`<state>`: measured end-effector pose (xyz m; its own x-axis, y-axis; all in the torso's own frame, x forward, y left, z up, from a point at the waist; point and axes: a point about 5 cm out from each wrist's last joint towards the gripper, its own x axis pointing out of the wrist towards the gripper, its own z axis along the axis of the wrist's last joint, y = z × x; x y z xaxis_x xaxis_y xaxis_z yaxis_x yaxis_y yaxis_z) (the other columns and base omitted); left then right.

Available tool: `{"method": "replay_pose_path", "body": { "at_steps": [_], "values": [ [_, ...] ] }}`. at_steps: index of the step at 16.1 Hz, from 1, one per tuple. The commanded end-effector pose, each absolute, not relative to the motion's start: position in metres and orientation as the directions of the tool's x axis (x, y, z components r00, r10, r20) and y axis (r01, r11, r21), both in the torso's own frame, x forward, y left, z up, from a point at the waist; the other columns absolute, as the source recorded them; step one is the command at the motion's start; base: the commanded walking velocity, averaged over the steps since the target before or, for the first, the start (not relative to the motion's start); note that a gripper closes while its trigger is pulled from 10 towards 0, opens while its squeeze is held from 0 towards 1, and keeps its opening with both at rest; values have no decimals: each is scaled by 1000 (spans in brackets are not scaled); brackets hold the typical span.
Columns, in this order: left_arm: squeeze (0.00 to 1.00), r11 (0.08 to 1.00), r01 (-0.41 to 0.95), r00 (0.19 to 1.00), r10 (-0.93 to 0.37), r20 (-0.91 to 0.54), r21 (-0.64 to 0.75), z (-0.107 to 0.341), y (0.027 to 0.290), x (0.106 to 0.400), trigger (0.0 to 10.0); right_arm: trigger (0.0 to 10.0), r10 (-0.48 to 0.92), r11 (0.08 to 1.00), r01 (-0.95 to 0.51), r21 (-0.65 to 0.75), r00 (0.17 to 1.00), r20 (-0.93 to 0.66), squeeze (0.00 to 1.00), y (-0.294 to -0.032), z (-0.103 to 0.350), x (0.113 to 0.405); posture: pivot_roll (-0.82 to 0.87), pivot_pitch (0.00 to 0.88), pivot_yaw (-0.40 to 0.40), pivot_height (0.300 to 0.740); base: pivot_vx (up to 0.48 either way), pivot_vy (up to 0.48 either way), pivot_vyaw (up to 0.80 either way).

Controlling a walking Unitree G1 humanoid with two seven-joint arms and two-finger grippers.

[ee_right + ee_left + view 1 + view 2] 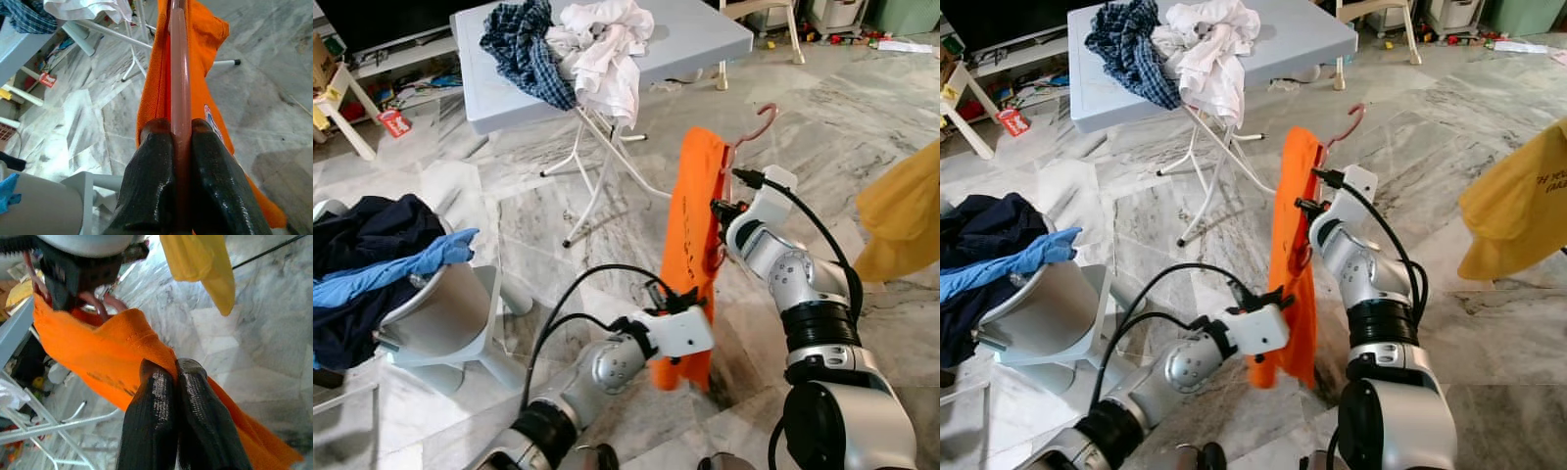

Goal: Hang hanger

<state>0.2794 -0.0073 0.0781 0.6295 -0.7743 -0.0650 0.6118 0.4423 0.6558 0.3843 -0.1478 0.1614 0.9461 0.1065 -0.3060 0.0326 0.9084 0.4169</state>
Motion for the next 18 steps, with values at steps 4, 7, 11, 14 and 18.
{"method": "replay_pose_path", "body": {
  "at_steps": [4, 7, 11, 14, 18],
  "values": [
    [0, 440, 611, 616, -787, -45, 657, 82, -20, 277, 10000, 10000, 94, 910, 17, 413, 964, -247, 0, -141, 180, 392, -91, 132, 104, 740, 0, 0, 0],
    [0, 570, 572, 692, -721, 27, 590, 106, -30, 296, 10000, 10000, 169, 917, -46, 396, 945, -280, 0, -129, 165, 382, -91, 130, 98, 740, 0, 0, 0],
    [0, 686, 496, 788, -613, 56, 533, 119, -24, 316, 10000, 10000, 253, 911, -121, 394, 919, -303, 0, -133, 156, 370, -105, 131, 96, 740, 0, 0, 0],
    [0, 728, 519, 808, -588, 20, 448, 115, -16, 321, 10000, 10000, 263, 914, -136, 381, 916, -302, 0, -142, 154, 364, -113, 128, 100, 740, 0, 0, 0],
    [1000, 697, 627, 742, -671, 7, 347, 109, -21, 309, 10000, 10000, 296, 922, -199, 333, 915, -273, 0, -139, 156, 362, -105, 120, 98, 740, 0, 0, 0]
  ]
}}
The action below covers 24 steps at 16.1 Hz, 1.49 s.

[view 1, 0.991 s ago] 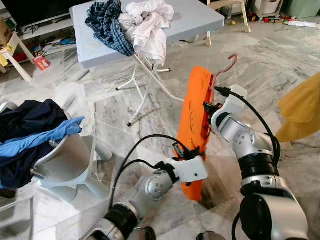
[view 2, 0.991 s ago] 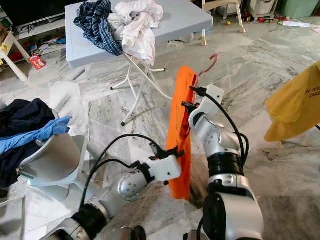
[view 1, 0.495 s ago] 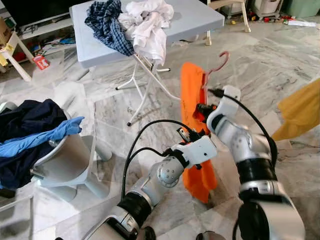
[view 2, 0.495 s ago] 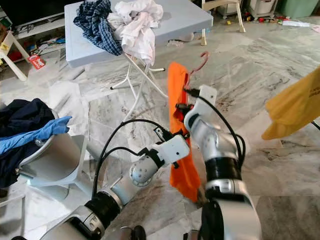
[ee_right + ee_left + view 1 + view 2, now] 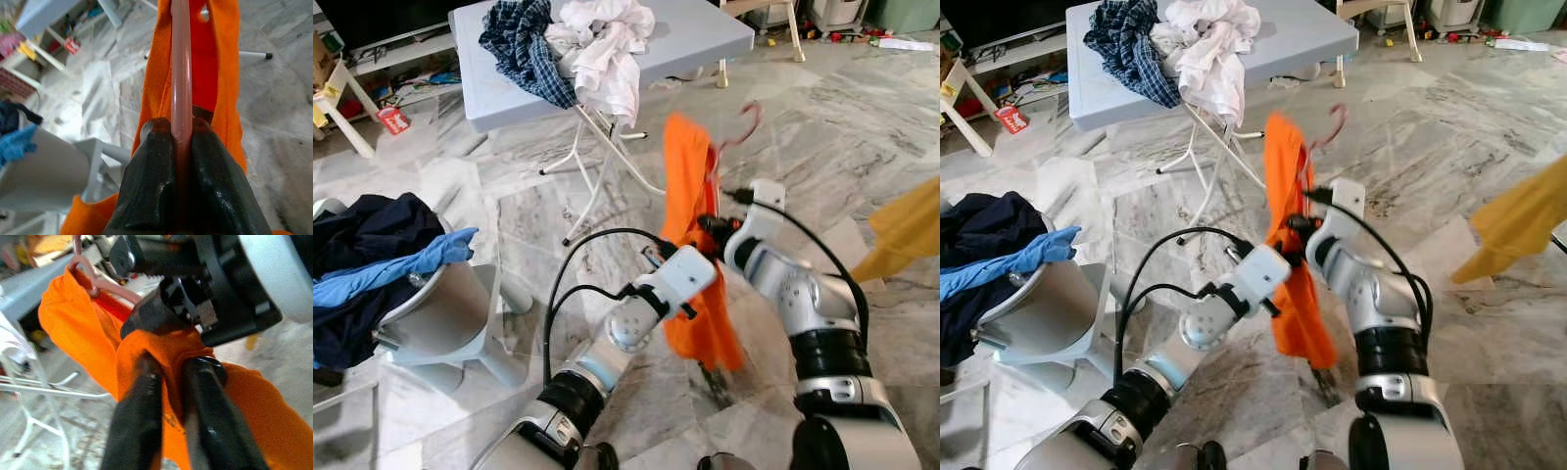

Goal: Hang hanger

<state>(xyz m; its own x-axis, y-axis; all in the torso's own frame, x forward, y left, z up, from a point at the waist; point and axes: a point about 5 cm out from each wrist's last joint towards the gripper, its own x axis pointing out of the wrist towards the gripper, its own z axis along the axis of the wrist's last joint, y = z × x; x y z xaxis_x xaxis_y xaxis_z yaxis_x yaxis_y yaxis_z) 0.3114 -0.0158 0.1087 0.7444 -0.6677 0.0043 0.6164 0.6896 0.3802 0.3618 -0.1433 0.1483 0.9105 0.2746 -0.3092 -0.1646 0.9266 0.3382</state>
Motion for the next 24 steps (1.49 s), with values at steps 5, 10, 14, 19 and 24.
{"method": "replay_pose_path", "body": {
  "at_steps": [5, 10, 14, 19, 24],
  "values": [
    [1000, 649, 687, 675, -736, 42, 328, 115, -15, 299, 10000, 10000, 320, 934, -264, 241, 918, -233, 0, -141, 155, 361, -92, 113, 94, 740, 0, 0, 0],
    [1000, 651, 676, 665, -740, 95, 345, 132, -3, 301, 10000, 10000, 350, 930, -316, 186, 918, -187, 0, -141, 154, 361, -86, 104, 97, 740, 0, 0, 0],
    [1000, 681, 638, 666, -722, 186, 361, 163, 16, 301, 10000, 10000, 369, 927, -350, 138, 916, -155, 0, -149, 154, 359, -74, 100, 100, 740, 0, 0, 0],
    [1000, 690, 500, 708, -674, 213, 523, 195, 73, 311, 10000, 10000, 470, 881, -473, 5, 874, -121, 0, -162, 154, 346, -55, 91, 104, 740, 0, 0, 0],
    [1000, 679, 474, 766, -632, 117, 561, 177, 109, 314, 10000, 10000, 546, 831, -554, -48, 829, -124, 0, -173, 155, 337, -54, 91, 106, 740, 0, 0, 0]
  ]
}}
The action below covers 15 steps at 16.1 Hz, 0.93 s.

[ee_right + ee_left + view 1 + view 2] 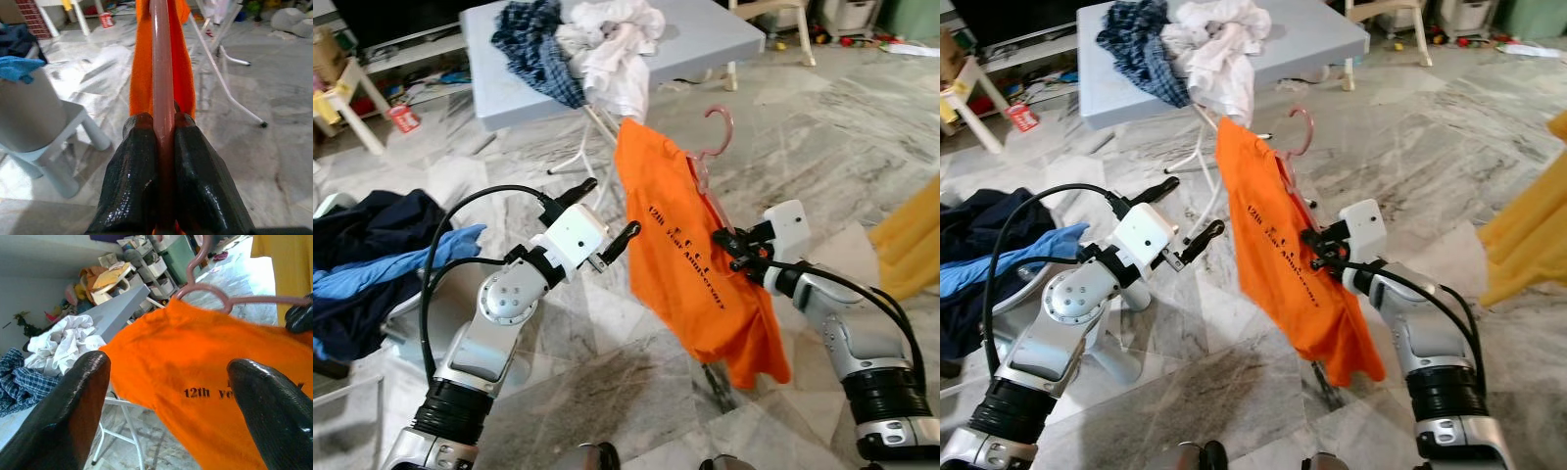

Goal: Hang hanger

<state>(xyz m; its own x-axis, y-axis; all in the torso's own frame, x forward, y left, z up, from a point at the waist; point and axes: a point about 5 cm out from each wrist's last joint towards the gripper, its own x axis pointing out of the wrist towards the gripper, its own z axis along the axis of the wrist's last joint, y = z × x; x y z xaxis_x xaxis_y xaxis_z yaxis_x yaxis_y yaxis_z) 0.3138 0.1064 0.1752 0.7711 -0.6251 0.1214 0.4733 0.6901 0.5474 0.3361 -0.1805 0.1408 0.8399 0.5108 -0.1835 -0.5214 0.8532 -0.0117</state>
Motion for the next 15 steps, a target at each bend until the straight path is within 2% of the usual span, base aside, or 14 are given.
{"method": "replay_pose_path", "body": {
  "at_steps": [1, 14, 15],
  "values": [
    [1000, 679, 474, 766, -632, 117, 561, 177, 109, 314, 10000, 10000, 546, 831, -554, -48, 829, -124, 0, -173, 155, 337, -54, 91, 106, 740, 0, 0, 0],
    [1000, 674, 475, 769, -631, 105, 566, 175, 113, 313, 10000, 10000, 559, 820, -569, -62, 819, -125, 0, -175, 155, 335, -54, 91, 106, 740, 0, 0, 0],
    [0, 634, 463, 831, -553, -55, 620, 138, 154, 313, 10000, 10000, 682, 702, -699, -138, 715, -152, 0, -180, 160, 320, -58, 88, 106, 740, 0, 0, 0]
  ]
}}
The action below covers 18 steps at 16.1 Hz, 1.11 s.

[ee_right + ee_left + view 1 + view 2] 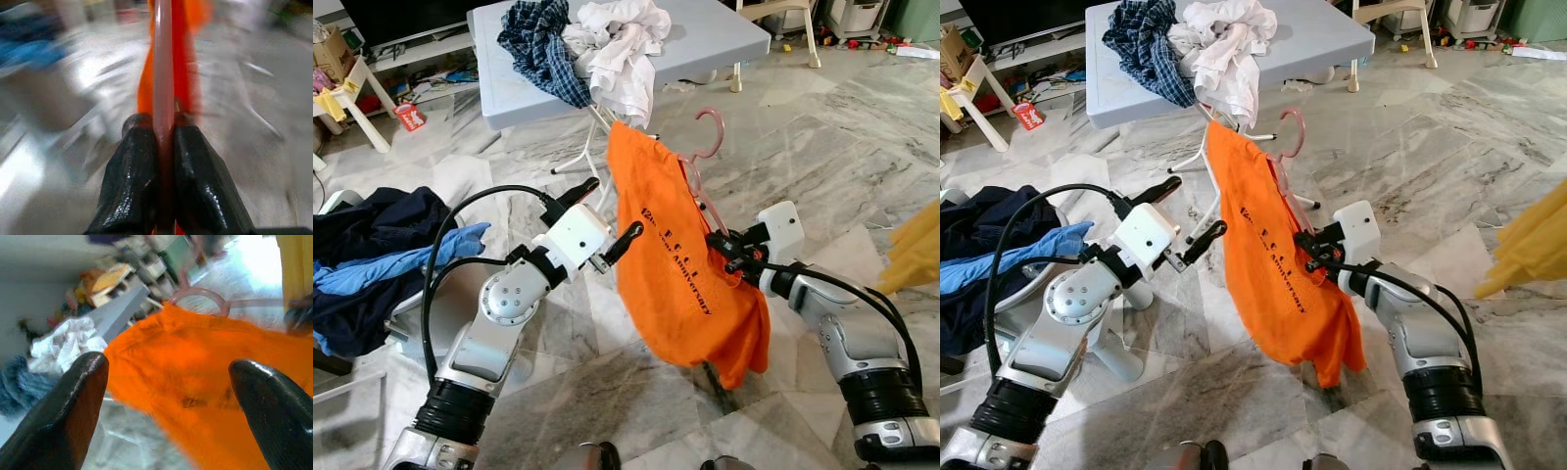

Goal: Hang hanger

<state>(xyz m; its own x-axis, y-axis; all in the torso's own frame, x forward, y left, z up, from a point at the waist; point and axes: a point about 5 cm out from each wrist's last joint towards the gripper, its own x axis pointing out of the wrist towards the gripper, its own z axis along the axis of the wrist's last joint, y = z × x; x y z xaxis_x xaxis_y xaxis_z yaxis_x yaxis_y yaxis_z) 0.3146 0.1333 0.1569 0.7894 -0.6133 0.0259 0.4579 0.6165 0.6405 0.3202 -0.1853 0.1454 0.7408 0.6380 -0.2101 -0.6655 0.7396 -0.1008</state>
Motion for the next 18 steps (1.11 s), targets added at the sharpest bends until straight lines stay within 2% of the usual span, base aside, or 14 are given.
{"method": "replay_pose_path", "body": {
  "at_steps": [1, 4, 6, 8, 11, 12, 15, 16, 17, 18],
  "values": [
    [0, 617, 462, 849, -515, -117, 637, 124, 170, 311, 10000, 10000, 716, 657, -735, -168, 678, -166, 0, -179, 160, 315, -57, 88, 105, 740, 0, 0, 0],
    [0, 618, 457, 852, -510, -115, 640, 124, 170, 313, 10000, 10000, 680, 705, -691, -163, 723, -121, 0, -178, 164, 322, -56, 87, 107, 740, 0, 0, 0],
    [0, 617, 450, 856, -504, -115, 645, 124, 170, 314, 10000, 10000, 701, 679, -713, -178, 701, -134, 0, -177, 163, 320, -55, 85, 105, 740, 0, 0, 0],
    [0, 580, 445, 846, -522, -108, 682, 121, 171, 315, 10000, 10000, 765, 576, -790, -211, 612, -202, 0, -179, 160, 309, -52, 84, 106, 740, 0, 0, 0],
    [0, 572, 454, 840, -529, -116, 684, 119, 170, 314, 10000, 10000, 784, 523, -825, -216, 565, -257, 0, -186, 159, 305, -51, 87, 107, 740, 0, 0, 0],
    [0, 555, 447, 845, -518, -129, 702, 115, 173, 315, 10000, 10000, 808, 475, -854, -214, 519, -278, 0, -185, 159, 301, -51, 88, 108, 740, 0, 0, 0],
    [0, 611, 433, 870, -476, -129, 663, 109, 178, 320, 10000, 10000, 835, 421, -886, -194, 462, -298, 0, -184, 160, 295, -55, 88, 109, 740, 0, 0, 0],
    [0, 676, 427, 887, -444, -131, 600, 102, 177, 323, 10000, 10000, 851, 388, -905, -175, 425, -308, 0, -181, 157, 291, -58, 85, 108, 740, 0, 0, 0],
    [0, 685, 426, 889, -439, -131, 591, 101, 177, 324, 10000, 10000, 854, 380, -909, -174, 417, -311, 0, -180, 156, 290, -60, 84, 108, 740, 0, 0, 0],
    [0, 732, 418, 897, -425, -119, 537, 98, 174, 325, 10000, 10000, 866, 351, -922, -162, 386, -317, 0, -177, 155, 285, -62, 82, 105, 740, 0, 0, 0]
  ]
}}
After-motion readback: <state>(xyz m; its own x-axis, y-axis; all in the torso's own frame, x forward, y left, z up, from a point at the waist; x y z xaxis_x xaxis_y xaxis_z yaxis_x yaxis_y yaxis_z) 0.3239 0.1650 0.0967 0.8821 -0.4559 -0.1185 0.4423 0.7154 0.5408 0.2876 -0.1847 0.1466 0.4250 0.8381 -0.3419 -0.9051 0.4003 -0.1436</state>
